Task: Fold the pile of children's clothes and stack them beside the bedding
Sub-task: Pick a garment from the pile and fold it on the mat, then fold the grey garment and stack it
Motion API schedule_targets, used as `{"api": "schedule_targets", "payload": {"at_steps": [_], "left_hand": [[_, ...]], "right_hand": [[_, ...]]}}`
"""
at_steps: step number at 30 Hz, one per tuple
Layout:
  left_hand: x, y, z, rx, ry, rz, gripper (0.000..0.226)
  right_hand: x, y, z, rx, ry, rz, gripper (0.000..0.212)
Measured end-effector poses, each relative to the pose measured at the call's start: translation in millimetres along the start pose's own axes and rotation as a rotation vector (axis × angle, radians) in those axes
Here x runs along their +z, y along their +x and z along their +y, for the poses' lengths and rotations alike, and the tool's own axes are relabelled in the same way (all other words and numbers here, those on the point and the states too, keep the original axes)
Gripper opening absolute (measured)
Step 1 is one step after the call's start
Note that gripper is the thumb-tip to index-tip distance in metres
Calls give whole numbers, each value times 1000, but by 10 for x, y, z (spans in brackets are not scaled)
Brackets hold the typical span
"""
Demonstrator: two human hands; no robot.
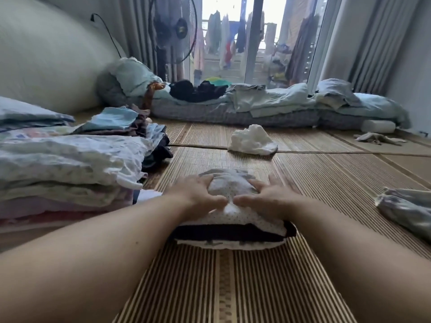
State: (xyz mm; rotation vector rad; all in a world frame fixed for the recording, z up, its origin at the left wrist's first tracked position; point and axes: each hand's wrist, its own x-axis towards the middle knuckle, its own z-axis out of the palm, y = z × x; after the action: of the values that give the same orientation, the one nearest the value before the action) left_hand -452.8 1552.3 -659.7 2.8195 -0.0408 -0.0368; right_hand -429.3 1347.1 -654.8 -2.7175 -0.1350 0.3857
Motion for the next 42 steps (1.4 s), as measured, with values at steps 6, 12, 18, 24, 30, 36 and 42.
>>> {"api": "schedule_targets", "payload": {"at_steps": [6, 12, 18, 24, 30, 36, 42], "left_hand": [[-66, -132, 143, 18, 50, 31, 93], [-158, -885, 775, 349, 74, 100, 87], [-57, -1957, 1539, 528, 127, 104, 87], [137, -2712, 2470, 671, 98, 80, 85], [451, -2888, 3496, 783, 119, 26, 83], [929, -2502, 4165, 801, 129, -88, 85], [1383, -1739, 4761, 830, 169, -106, 93]], "right_hand": [[-2, -231, 96, -58, -45, 190, 109], [-174, -1284, 315, -209, -135, 395, 103], [-433, -2803, 858, -173, -208, 378, 100], [-566, -4017, 1616, -46, -219, 395, 93], [-683, -4456, 2504, 182, -123, 442, 89], [-684, -4164, 3468, 420, 34, 488, 92], [-1031, -3528, 4605, 674, 287, 657, 105]]}}
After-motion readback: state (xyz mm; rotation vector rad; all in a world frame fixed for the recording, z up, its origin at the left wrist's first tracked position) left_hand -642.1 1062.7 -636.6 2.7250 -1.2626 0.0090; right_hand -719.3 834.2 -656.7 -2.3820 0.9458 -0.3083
